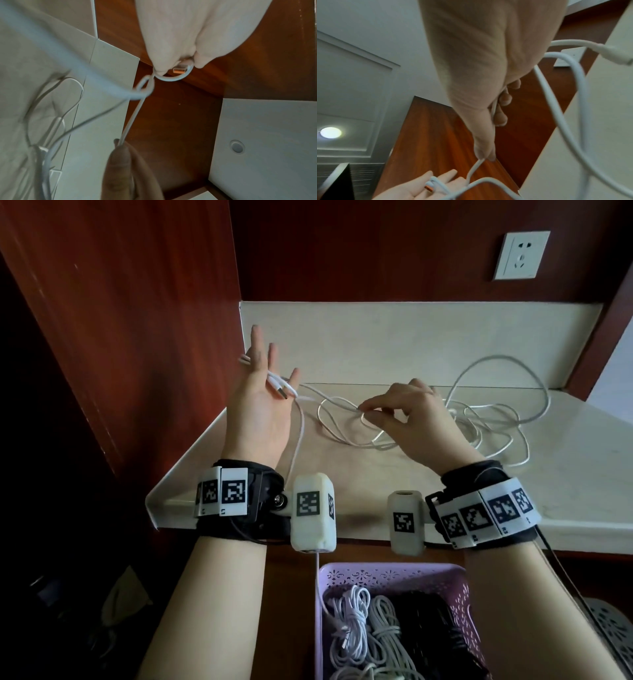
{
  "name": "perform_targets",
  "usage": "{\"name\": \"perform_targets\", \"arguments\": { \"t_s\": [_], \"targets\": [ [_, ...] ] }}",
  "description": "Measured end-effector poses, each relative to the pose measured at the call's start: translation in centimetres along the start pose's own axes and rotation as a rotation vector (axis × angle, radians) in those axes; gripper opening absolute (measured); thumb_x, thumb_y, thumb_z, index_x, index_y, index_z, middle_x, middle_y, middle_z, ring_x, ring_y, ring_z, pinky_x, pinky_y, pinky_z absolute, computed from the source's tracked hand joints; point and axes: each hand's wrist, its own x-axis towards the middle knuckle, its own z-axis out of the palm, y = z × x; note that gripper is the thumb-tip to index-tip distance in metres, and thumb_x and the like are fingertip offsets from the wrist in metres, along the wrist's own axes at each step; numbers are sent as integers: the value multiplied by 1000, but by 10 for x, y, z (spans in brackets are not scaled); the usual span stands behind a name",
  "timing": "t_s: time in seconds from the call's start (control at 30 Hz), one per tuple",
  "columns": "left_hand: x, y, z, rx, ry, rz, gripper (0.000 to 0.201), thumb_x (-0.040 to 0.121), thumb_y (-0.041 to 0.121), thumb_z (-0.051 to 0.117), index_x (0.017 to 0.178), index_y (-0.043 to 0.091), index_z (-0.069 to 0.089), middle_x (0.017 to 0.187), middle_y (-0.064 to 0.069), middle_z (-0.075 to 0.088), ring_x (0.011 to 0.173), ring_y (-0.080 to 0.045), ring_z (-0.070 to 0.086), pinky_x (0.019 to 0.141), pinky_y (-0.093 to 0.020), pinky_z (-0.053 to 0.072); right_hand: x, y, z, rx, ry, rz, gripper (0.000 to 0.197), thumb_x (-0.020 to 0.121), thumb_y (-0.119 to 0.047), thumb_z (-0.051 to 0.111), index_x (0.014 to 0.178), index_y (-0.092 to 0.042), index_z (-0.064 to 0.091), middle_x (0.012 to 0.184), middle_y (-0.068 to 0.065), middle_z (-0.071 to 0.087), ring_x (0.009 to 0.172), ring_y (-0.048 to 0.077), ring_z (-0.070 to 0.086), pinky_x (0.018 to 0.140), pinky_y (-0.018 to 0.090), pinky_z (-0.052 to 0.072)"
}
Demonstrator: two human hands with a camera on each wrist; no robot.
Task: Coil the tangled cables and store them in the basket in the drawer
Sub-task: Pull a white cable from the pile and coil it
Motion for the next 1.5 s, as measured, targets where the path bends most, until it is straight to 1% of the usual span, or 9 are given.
{"name": "perform_targets", "arguments": {
  "t_s": [0.17, 0.27, 0.33, 0.4, 0.57, 0.77, 0.9, 1.1, 1.5],
  "targets": [
    [3, -12, -6, 257, 101, 82, 44, 104, 15, 35, 143, -6, 32, 58, 11, 52, 58, 10, 55, 88, -20, 42, -3, -21, -10, -95, -114, -158, 8, 79, -34, 71, 79, -27, 75, 70, -10, 54, 84, 11, 40, 75, 29, 17],
    [3, -20, -11, 455, 19, 78, 27, 104, 16, 36, 128, 17, 48, 96, 28, 66, 64, 16, 54, 88, -30, 48, -6, -30, -13, -62, -287, -156, 3, 80, -25, 72, 77, -26, 72, 68, -10, 54, 84, 12, 42, 79, 29, 20],
    [0, -21, -12, 638, -131, 76, 27, 104, 11, 30, 117, 31, 42, 150, 14, 34, 93, 10, 56, 89, -29, 51, -6, -31, -16, 7, -300, -122, 4, 81, -21, 72, 78, -23, 70, 65, -13, 52, 82, 9, 45, 83, 27, 25],
    [-3, -18, -11, 821, -284, 65, 34, 104, 8, 27, 135, 21, 30, 157, 9, 17, 102, -5, 59, 78, -18, 52, -5, -31, -20, 104, -181, -78, 5, 81, -17, 72, 77, -20, 70, 63, -16, 51, 74, 0, 46, 75, 18, 31],
    [-23, -4, 12, 1140, -515, 31, 38, 104, 14, 36, 141, 9, 28, 98, 0, 68, 52, -7, 62, 63, -18, 54, -2, -34, -28, 301, 179, 12, 12, 77, -19, 76, 74, -14, 66, 62, -6, 59, 57, 9, 51, 57, 21, 41],
    [-36, 10, 25, 922, -664, -245, 28, 104, 21, 32, 114, 0, 48, 57, 3, 38, 42, -2, 33, 42, -12, 29, -3, -21, -41, 128, 315, 34, 58, 64, -64, 71, 63, -9, 53, 49, 1, 44, 49, 15, 38, 49, 33, 34],
    [-38, 6, 21, 874, -877, -371, 20, 99, 13, 41, 98, -4, 52, 49, 13, 34, 41, 1, 28, 40, -10, 26, -4, -17, -48, 232, 148, 10, 41, 68, -45, 78, 72, -11, 56, 54, -7, 33, 51, 5, 28, 50, 17, 24],
    [-6, -5, 21, 766, -453, -155, 24, 102, 10, 41, 80, 10, 52, 42, 14, 32, 34, 0, 22, 34, -13, 18, 2, 18, -54, 107, -77, 156, 13, 82, -4, 66, 81, -17, 65, 63, -3, 51, 54, 1, 42, 54, 11, 33],
    [115, 9, 54, 714, 30, -46, 14, 96, 11, 48, 94, 1, 58, 61, -4, 37, 46, -15, 30, 35, -9, 18, 103, 70, -112, -368, -48, 462, 27, 83, -20, 68, 60, -9, 59, 59, 6, 56, 62, 23, 53, 57, 26, 39]
  ]
}}
